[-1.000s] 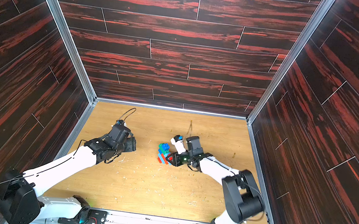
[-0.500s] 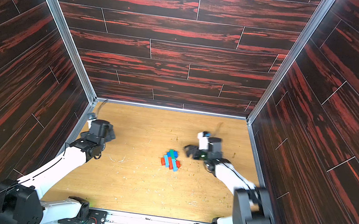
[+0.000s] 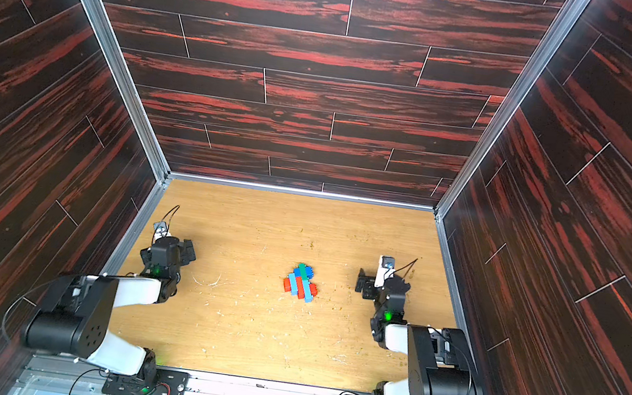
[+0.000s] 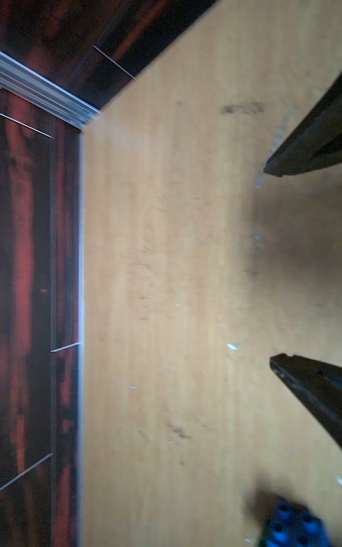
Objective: Assemble a heart with lego
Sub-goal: Reset both arms
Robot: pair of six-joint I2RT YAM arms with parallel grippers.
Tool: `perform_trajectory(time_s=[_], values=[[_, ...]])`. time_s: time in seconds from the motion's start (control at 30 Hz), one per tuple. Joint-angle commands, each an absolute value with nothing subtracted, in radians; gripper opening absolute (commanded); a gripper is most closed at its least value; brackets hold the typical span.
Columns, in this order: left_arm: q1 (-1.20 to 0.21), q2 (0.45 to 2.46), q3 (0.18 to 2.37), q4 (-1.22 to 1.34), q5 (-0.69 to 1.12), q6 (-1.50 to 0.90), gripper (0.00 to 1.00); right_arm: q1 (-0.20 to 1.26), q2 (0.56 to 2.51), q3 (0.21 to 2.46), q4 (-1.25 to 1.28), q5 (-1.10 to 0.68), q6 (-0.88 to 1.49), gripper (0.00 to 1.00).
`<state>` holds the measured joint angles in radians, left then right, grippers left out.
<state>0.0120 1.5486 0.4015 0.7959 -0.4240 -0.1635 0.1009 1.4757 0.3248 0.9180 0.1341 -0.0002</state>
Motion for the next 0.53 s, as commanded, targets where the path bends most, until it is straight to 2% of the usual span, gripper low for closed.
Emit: perform_trajectory(time_s=[0.0,0.07,0.2,0.27,0.33,0.5], values=[[0.018,1.573,0.366,0.992,-0.359,-0.131,1.00,0.084,1.516,0.344,1.101,0.121,-0.050,0.98],[0.016,1.538,0.395,0.880,-0.376,-0.142,1.00,0.077,1.564,0.339,1.168,0.099,-0.048,0.98],[0.017,1.594,0.354,1.076,-0.414,-0.125,1.00,0.076,1.552,0.314,1.195,0.093,-0.058,0.98],[0.015,1.571,0.337,1.044,-0.363,-0.121,1.00,0.080,1.550,0.330,1.154,0.113,-0.057,0.98],[0.014,1.585,0.365,1.028,-0.415,-0.127,1.00,0.089,1.557,0.327,1.169,0.156,-0.052,0.98],[0.009,1.585,0.361,1.038,-0.397,-0.118,1.00,0.094,1.559,0.327,1.170,0.205,-0.042,0.98]])
